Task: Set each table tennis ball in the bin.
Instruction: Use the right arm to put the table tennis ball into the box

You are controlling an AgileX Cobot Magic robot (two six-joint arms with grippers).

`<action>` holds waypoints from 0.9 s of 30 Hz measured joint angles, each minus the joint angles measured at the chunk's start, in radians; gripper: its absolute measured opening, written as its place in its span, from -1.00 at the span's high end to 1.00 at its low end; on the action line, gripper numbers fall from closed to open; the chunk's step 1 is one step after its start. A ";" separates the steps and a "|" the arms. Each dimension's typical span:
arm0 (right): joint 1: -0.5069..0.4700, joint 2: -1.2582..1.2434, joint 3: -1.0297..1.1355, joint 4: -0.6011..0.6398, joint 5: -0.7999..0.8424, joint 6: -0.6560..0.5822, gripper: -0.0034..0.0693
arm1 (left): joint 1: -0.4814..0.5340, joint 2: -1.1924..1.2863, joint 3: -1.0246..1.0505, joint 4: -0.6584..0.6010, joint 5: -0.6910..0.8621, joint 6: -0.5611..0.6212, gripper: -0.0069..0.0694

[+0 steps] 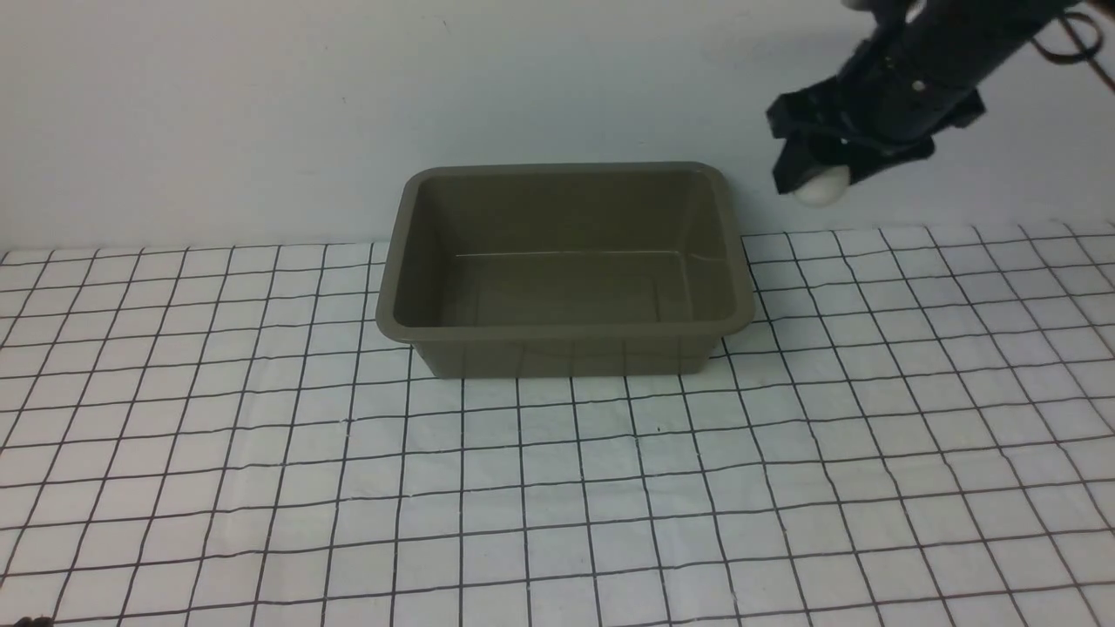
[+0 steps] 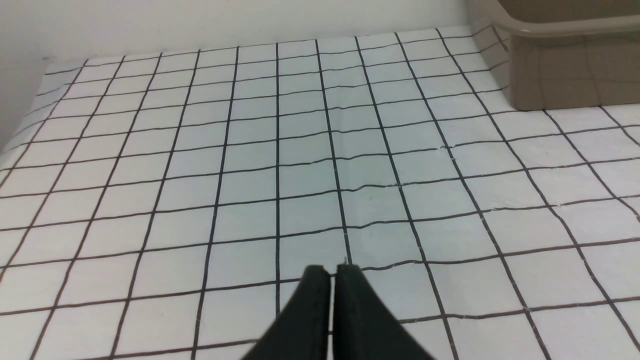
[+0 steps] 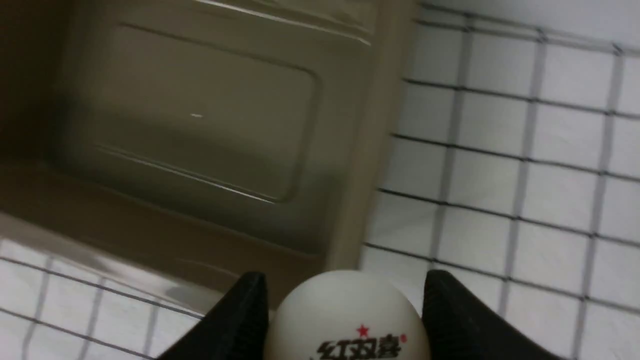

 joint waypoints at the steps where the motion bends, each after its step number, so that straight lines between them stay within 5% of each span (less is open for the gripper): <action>1: 0.026 0.002 -0.014 0.001 -0.003 -0.001 -0.10 | 0.000 0.000 0.000 0.000 0.000 0.000 0.83; 9: 0.154 0.135 -0.032 -0.008 -0.071 0.004 -0.10 | 0.000 0.000 0.000 -0.001 0.000 0.000 0.83; 27: 0.156 0.269 -0.032 0.004 -0.204 -0.042 -0.10 | 0.000 0.000 0.000 -0.002 0.000 0.000 0.83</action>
